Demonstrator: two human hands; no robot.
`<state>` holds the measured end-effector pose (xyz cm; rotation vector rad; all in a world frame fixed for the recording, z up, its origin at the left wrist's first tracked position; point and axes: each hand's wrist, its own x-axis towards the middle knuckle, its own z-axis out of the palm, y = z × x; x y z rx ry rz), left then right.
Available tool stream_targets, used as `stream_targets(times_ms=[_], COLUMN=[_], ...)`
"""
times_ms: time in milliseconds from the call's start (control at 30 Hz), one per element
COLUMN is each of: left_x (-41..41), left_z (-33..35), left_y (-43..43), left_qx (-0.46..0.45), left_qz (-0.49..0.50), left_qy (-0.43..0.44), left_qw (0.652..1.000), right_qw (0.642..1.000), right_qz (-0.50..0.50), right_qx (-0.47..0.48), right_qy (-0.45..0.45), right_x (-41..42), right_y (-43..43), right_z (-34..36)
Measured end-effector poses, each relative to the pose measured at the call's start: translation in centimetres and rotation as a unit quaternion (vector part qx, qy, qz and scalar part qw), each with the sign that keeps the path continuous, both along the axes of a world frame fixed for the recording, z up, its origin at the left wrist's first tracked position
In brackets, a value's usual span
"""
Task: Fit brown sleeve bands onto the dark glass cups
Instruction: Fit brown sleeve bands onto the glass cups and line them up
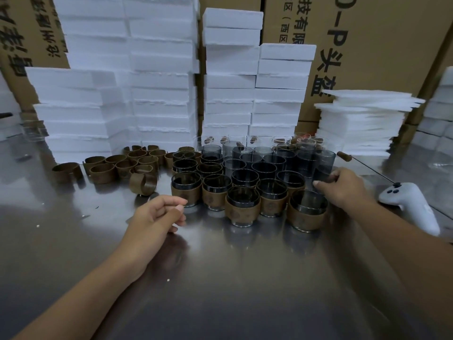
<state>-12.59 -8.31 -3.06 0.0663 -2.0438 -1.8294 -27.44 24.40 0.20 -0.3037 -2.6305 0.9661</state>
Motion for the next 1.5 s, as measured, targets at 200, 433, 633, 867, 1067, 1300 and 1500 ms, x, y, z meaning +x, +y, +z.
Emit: stream_targets(times_ms=[200,433,633,867,1067,1300,1500], left_x=[0.6,2.3,3.9,4.9,5.7,5.9,5.6], left_z=[0.1,0.7,1.3,2.0,2.4,2.1,1.8], left_y=[-0.2,0.0,0.2,0.4,1.6,1.9,1.8], left_qx=[-0.010,-0.001,-0.012,-0.030,-0.173,-0.278,-0.294], left_qz=[-0.003,-0.015,-0.025,0.002,0.010,-0.046,-0.046], left_qy=[0.004,0.010,0.027,0.075,0.167,0.194,0.190], left_qw=[1.000,1.000,0.999,0.997,0.971,0.940,0.936], right_qw=[0.984,0.946,0.911,0.895,0.884,0.879,0.881], right_qz=[0.060,0.153,0.237,0.266,0.319,0.323,0.297], right_qx=[-0.021,-0.198,-0.325,-0.344,-0.330,-0.340,-0.354], right_qy=[0.169,0.205,0.089,0.097,0.086,0.091,0.105], right_x=[4.7,13.8,17.0,17.5,17.6,17.1,16.8], right_y=[-1.8,-8.9,-15.4,-17.8,-17.8,-17.8,-17.9], right_z=[3.8,3.9,0.7,-1.7,-2.9,-3.2,-3.1])
